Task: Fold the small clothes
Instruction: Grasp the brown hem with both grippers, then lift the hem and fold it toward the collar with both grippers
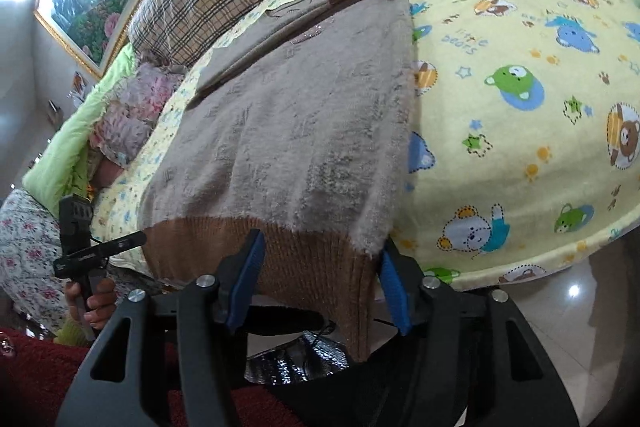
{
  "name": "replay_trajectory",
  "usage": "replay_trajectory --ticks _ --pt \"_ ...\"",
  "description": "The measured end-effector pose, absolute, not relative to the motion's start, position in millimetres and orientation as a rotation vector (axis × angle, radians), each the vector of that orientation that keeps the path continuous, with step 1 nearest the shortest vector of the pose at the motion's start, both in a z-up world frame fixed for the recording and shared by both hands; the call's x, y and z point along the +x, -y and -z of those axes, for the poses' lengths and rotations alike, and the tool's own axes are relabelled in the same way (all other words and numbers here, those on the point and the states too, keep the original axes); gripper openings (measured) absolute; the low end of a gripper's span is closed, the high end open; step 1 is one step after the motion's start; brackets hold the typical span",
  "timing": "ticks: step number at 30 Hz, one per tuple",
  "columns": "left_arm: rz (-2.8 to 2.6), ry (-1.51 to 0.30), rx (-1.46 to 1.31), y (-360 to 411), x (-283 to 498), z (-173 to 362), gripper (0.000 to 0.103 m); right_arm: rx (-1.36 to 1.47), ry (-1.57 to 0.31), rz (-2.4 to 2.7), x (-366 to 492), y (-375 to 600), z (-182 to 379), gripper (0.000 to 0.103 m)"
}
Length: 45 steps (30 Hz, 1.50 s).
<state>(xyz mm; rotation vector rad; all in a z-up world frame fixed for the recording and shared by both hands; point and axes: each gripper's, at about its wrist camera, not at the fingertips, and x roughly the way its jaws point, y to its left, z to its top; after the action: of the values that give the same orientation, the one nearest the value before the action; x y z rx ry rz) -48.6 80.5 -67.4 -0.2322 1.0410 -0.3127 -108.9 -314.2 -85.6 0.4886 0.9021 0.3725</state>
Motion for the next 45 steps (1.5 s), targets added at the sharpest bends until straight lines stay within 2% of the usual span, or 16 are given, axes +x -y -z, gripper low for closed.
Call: replay_trajectory --ticks 1,3,5,10,16,19,20,22,26,35,45 --pt "0.306 -1.041 -0.224 -82.1 -49.4 67.2 0.046 0.493 -0.905 -0.370 -108.4 316.7 86.7 0.041" --pt "0.299 -1.045 -0.205 -86.6 -49.5 66.6 0.014 0.503 -0.922 -0.375 -107.8 320.4 88.8 0.020" --pt "0.318 -1.046 -0.227 -91.1 -49.6 64.2 0.009 0.496 -0.947 -0.395 -108.8 319.7 91.5 0.010" --pt "0.331 -1.046 -0.178 -85.3 -54.4 63.8 0.009 0.530 -0.926 -0.460 -113.5 324.6 89.2 0.012" --pt "0.347 -1.109 -0.213 -88.3 -50.9 73.3 0.020 0.521 -1.019 -0.479 -106.6 310.7 109.2 0.014" --pt "0.348 -1.098 -0.209 -84.7 -47.8 74.3 0.018 0.516 -1.017 -0.483 -106.3 306.6 113.9 0.014" --pt "0.347 -1.086 -0.201 -83.9 -48.6 72.4 0.011 0.525 -1.014 -0.485 -105.1 306.4 114.2 0.014" --pt "0.358 -1.059 -0.194 -78.6 -50.6 66.1 0.008 0.524 -1.014 -0.505 -105.7 303.9 110.1 0.010" --pt "0.379 -0.974 -0.227 -82.8 -55.1 44.7 0.007 0.537 -0.932 -0.627 -112.7 302.8 79.8 0.009" --pt "0.397 -0.740 -0.291 -95.1 -25.5 -37.2 0.006 0.652 -0.613 -0.771 -89.8 334.5 -8.6 0.009" --pt "0.371 -0.605 -0.281 -84.4 102.2 -91.0 0.006 0.648 -0.457 -0.637 36.9 344.2 -65.2 0.009"
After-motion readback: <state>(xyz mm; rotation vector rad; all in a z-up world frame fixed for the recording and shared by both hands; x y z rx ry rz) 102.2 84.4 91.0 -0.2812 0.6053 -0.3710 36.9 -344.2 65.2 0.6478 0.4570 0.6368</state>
